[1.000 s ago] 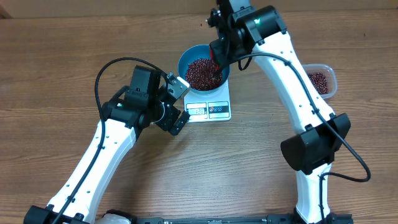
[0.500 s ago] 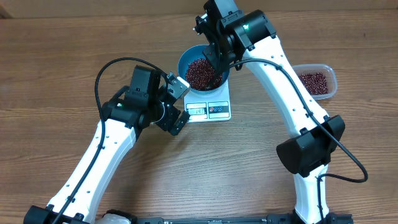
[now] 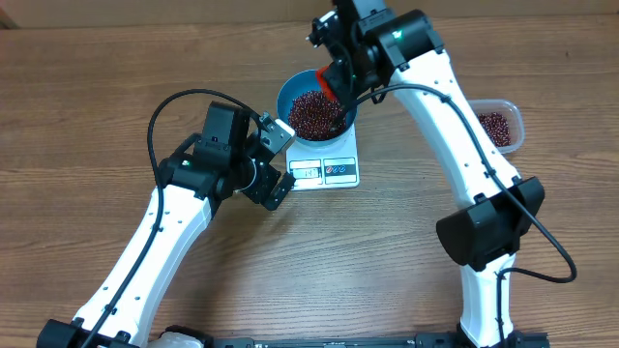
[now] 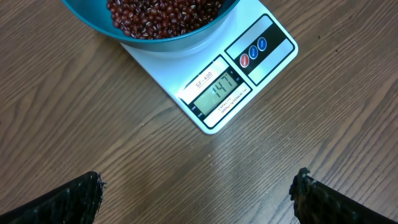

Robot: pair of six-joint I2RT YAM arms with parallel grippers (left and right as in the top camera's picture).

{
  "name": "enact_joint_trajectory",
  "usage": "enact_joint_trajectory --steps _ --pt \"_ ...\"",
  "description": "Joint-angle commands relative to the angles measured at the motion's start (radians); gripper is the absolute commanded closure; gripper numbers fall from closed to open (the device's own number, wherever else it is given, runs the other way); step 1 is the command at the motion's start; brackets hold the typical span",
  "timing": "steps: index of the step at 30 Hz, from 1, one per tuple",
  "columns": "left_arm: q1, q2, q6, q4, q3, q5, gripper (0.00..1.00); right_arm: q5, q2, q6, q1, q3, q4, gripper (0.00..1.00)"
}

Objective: Scoop item into bowl and weigh 150g on scale
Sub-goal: 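Tip the scoop to pour beans into the teal bowl, then return the scoop right to the bean tub and dig in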

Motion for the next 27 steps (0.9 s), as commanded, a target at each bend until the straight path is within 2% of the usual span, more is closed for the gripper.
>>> enact_joint_trajectory --steps 1,7,9,14,22,27 --pt "0.005 -0.021 -0.010 0.002 -0.003 0.004 0.01 -0.068 -0.047 0.011 -0.016 0.038 -0.001 0.96" --pt "0.005 -0.021 -0.010 0.002 -0.003 0.004 0.00 -0.068 -0.048 0.011 -0.021 0.038 0.000 0.96" --pt "0.005 -0.021 -0.010 0.002 -0.003 0.004 0.00 -0.070 -0.049 0.051 -0.031 0.038 0.003 0.96" --pt "0.005 -0.021 -0.010 0.002 -0.003 0.004 0.00 -0.208 -0.071 0.068 -0.103 0.038 0.002 0.96" --pt "0.005 -0.021 -0.010 0.002 -0.003 0.004 0.01 -0.318 -0.159 0.188 -0.360 0.038 -0.022 0.96" --pt "0.005 -0.021 -0.010 0.002 -0.003 0.004 0.01 -0.311 -0.166 0.200 -0.581 0.037 -0.145 0.96"
